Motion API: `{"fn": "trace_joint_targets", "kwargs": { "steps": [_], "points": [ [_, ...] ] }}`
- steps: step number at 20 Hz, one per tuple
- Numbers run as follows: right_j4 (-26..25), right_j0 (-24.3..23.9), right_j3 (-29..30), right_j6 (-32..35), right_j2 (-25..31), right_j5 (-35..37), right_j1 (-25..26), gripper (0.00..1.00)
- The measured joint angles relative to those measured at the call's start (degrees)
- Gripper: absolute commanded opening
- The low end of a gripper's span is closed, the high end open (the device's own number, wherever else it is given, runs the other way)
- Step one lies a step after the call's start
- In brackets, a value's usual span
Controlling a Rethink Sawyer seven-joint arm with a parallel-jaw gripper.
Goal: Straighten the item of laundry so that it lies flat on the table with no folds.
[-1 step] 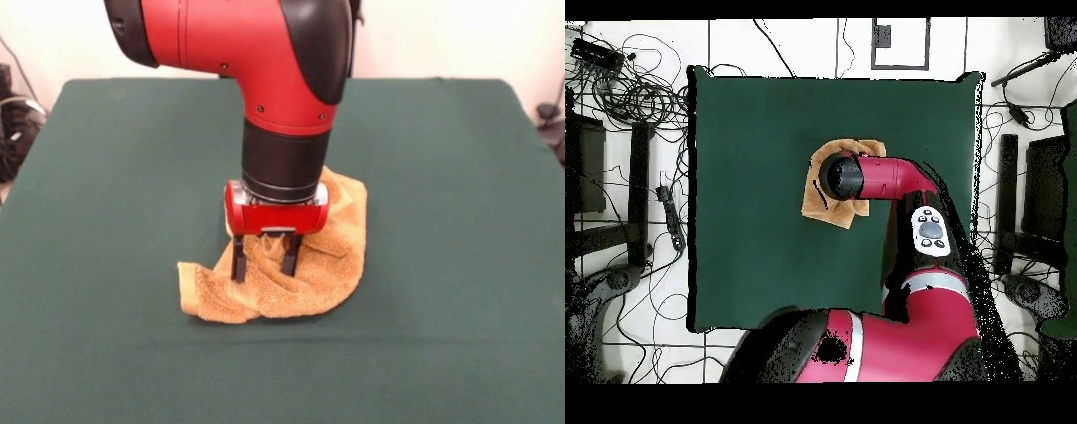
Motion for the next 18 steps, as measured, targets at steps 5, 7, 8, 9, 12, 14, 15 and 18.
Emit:
{"fn": "trace_joint_targets", "kwargs": {
  "steps": [5,7,8,9,12,14,15,18],
  "points": [
    [-0.01,0.0,-0.71,0.0,0.11,0.01,0.3,1.0],
    [0.0,0.01,-1.22,0.0,0.18,0.01,0.52,1.0],
    [-0.01,0.0,-1.55,0.0,0.23,0.01,0.65,1.0],
    [-0.01,0.0,-1.88,0.0,0.29,0.02,0.79,1.0],
    [-0.04,-0.01,-3.78,0.0,0.73,0.01,1.55,1.0],
    [-0.04,-0.01,-5.05,0.0,1.01,-0.01,2.07,1.0],
    [-0.04,0.0,-5.52,0.0,1.1,-0.01,2.26,1.0],
    [-0.01,0.04,-7.79,0.0,1.43,0.1,3.28,1.0]
  ]
}}
